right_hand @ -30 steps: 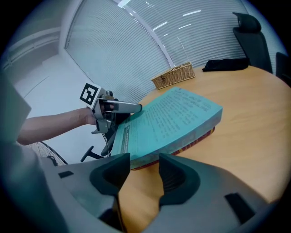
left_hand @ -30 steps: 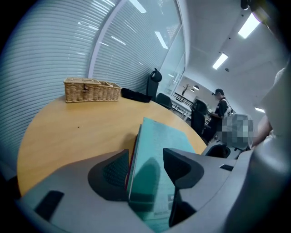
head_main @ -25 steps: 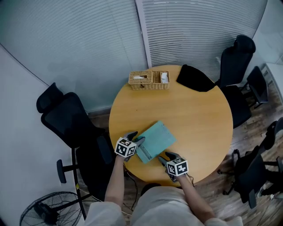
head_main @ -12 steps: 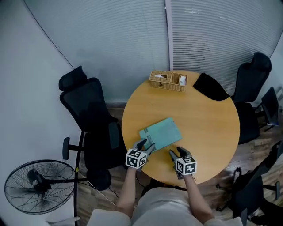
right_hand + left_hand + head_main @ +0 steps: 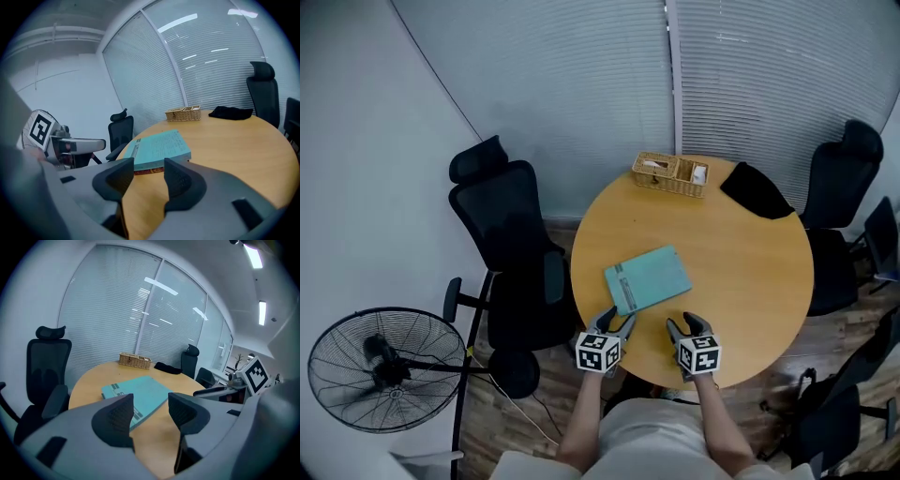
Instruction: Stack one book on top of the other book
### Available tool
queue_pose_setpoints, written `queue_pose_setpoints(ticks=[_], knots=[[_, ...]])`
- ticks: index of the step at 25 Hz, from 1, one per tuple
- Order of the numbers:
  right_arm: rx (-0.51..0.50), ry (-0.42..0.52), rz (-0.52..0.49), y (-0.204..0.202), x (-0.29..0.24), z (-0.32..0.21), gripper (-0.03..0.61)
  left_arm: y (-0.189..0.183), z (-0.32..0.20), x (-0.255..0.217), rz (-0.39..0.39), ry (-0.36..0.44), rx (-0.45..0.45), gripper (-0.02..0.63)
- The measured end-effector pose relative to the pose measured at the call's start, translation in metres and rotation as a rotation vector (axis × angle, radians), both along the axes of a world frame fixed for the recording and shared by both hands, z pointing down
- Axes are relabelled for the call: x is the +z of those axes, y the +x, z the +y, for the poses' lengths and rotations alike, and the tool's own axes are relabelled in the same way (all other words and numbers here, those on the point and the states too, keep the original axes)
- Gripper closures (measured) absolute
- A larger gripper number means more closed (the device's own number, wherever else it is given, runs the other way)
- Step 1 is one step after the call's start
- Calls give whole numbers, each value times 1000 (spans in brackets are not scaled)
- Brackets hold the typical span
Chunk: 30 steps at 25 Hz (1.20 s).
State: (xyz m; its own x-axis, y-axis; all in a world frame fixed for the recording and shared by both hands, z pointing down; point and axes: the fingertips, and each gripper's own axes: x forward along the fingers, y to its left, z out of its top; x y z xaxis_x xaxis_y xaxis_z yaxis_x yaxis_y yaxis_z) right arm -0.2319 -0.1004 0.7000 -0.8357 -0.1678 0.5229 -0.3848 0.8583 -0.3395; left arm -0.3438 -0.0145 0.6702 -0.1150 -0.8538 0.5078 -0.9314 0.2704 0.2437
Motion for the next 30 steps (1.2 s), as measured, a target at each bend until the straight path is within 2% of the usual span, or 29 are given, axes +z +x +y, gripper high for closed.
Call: queue_pose_setpoints(ticks=[7,19,30], knots=[[15,19,-13,19,-4,-3,374,28,18,-5,-18,7,-35,372],[-7,53,-33,28,-5,-7,376,43,33,0,-22,33,-73,374],[21,50,-29,40,-2,-12,463,28,39,-14,-44,70,-131,503]])
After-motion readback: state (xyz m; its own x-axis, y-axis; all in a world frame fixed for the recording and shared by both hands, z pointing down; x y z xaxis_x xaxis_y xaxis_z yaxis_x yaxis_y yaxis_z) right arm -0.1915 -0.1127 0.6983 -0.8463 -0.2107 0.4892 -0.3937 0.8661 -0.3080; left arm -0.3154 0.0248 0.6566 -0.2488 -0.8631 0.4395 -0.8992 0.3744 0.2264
